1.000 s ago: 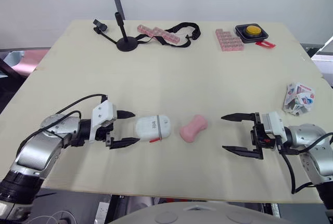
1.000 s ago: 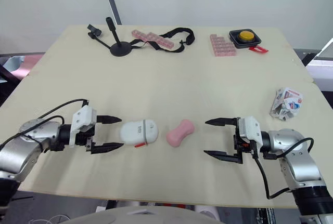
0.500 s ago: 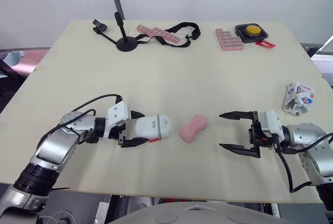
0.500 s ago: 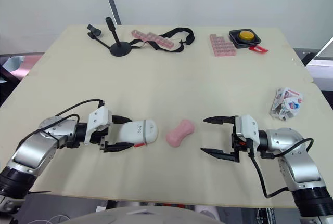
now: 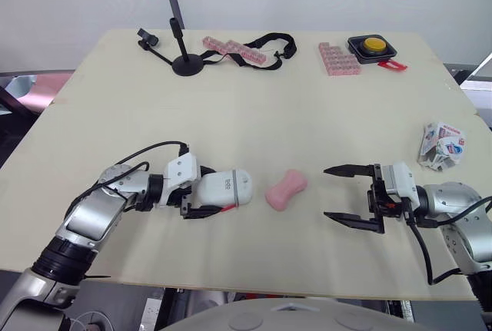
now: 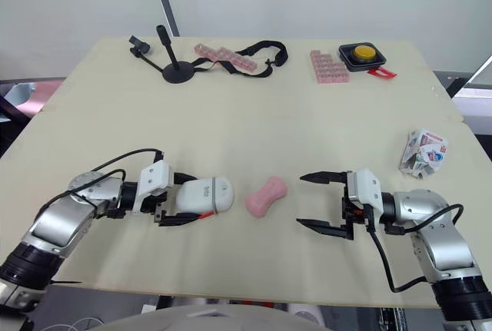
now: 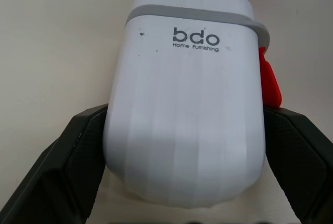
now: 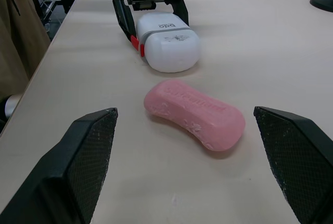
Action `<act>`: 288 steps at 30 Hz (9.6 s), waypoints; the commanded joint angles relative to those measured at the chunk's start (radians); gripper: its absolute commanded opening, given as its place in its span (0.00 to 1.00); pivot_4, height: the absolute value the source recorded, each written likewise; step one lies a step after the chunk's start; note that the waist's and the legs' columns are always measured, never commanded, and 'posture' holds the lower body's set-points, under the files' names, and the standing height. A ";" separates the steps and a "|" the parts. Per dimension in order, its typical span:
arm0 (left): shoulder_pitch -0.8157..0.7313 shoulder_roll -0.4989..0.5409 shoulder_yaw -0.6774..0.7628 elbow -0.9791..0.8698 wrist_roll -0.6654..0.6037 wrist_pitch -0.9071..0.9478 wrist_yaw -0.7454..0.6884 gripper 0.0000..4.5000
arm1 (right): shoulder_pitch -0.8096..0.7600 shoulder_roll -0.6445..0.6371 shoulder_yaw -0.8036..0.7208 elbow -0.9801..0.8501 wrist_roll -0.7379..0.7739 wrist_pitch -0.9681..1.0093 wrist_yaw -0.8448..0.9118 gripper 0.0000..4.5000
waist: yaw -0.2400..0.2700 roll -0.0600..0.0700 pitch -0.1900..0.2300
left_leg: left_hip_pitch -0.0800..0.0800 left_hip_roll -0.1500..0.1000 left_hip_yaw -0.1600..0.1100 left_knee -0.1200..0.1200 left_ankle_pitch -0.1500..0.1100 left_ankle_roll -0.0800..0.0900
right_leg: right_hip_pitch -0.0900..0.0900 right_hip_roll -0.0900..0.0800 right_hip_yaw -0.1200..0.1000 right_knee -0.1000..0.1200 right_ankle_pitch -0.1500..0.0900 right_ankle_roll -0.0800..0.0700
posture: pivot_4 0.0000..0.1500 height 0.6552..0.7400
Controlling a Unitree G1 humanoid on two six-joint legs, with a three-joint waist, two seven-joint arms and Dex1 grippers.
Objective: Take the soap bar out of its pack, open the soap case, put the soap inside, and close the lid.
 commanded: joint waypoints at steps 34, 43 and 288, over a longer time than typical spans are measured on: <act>-0.027 -0.040 0.046 0.091 0.019 -0.241 -0.012 0.78 | -0.017 -0.084 -0.045 -0.188 0.182 0.312 -0.105 1.00 | 0.000 0.000 0.000 | 0.000 0.000 0.000 0.000 0.000 0.000 | 0.000 0.000 0.000 0.000 0.000 0.000 | 1.00 0.99; 0.015 -0.095 0.074 -0.063 0.000 -0.422 0.038 0.78 | -0.259 -0.150 -0.020 -0.334 0.680 1.036 -0.583 1.00 | 0.008 0.000 0.000 | 0.001 0.000 0.000 -0.001 0.003 -0.005 | 0.001 0.001 0.001 -0.001 0.000 0.000 | 1.00 0.99; -0.380 0.263 -0.186 -0.088 0.223 0.165 -0.278 0.78 | 0.049 0.058 0.045 0.133 -0.006 -0.170 0.125 0.99 | 0.001 -0.001 0.001 | -0.007 -0.001 -0.001 0.002 0.000 0.001 | -0.006 -0.002 -0.003 0.003 -0.002 -0.002 | 1.00 0.99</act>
